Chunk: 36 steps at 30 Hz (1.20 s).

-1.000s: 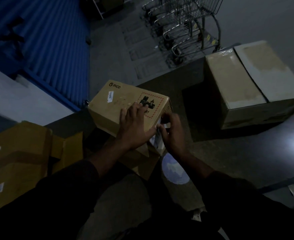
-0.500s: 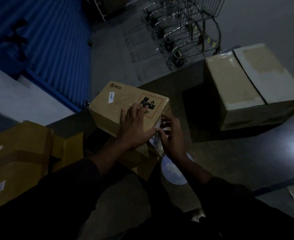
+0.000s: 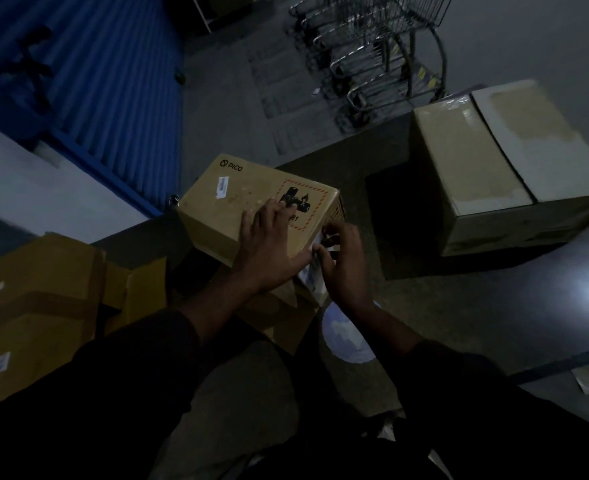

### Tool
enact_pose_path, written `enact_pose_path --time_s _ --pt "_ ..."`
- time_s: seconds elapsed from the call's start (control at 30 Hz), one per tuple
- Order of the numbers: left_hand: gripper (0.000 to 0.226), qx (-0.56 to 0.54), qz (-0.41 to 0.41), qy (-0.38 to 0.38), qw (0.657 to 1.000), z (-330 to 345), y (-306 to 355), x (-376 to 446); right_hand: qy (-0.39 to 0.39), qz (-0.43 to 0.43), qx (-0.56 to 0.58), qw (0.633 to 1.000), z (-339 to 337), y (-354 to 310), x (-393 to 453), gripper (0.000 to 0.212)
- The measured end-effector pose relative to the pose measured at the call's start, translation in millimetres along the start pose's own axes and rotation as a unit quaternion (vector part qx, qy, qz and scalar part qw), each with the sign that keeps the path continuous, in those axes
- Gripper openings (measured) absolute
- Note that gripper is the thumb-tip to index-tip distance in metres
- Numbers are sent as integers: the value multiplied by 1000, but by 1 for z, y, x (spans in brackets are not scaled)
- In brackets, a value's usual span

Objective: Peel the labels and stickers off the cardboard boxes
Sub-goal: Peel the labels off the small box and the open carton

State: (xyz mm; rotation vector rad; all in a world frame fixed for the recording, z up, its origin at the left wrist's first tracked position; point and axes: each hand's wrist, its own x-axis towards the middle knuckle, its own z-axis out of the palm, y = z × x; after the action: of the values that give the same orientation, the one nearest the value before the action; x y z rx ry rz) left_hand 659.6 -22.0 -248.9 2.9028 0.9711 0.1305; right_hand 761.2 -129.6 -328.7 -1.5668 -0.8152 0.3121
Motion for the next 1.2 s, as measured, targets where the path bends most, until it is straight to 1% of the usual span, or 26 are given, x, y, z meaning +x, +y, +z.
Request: enact_pose_path --time_s 0.07,0.17,0.23,0.3,0.4,0.5,0.7,0.9,1.2 --pt "94 2 2 0 1000 -1 1 0 -8 -2 -20 1000 0 2 3 25" --pt "95 4 3 -2 1000 -1 1 0 -35 -17 -73 997 3 10 2 10" --pt "96 -3 1 -4 1000 -1 0 0 -34 -19 -74 996 3 12 -1 11" --pt "95 -13 -1 -3 1000 0 -2 1 -16 0 -33 999 -1 8 -1 11" --pt "95 -18 -1 -7 1000 0 -4 1 9 28 13 999 -5 3 1 28" --pt "94 -25 -3 -6 1000 -1 -3 1 22 22 19 999 -4 0 0 31" --pt "93 -17 -1 0 1000 -1 -2 -1 54 19 3 998 0 -5 -2 23" --pt "92 -21 1 -2 1000 -1 -1 -1 56 29 -15 998 -3 -9 5 12" --pt "96 -1 8 -6 1000 0 -2 0 61 20 -10 998 4 -5 9 10"
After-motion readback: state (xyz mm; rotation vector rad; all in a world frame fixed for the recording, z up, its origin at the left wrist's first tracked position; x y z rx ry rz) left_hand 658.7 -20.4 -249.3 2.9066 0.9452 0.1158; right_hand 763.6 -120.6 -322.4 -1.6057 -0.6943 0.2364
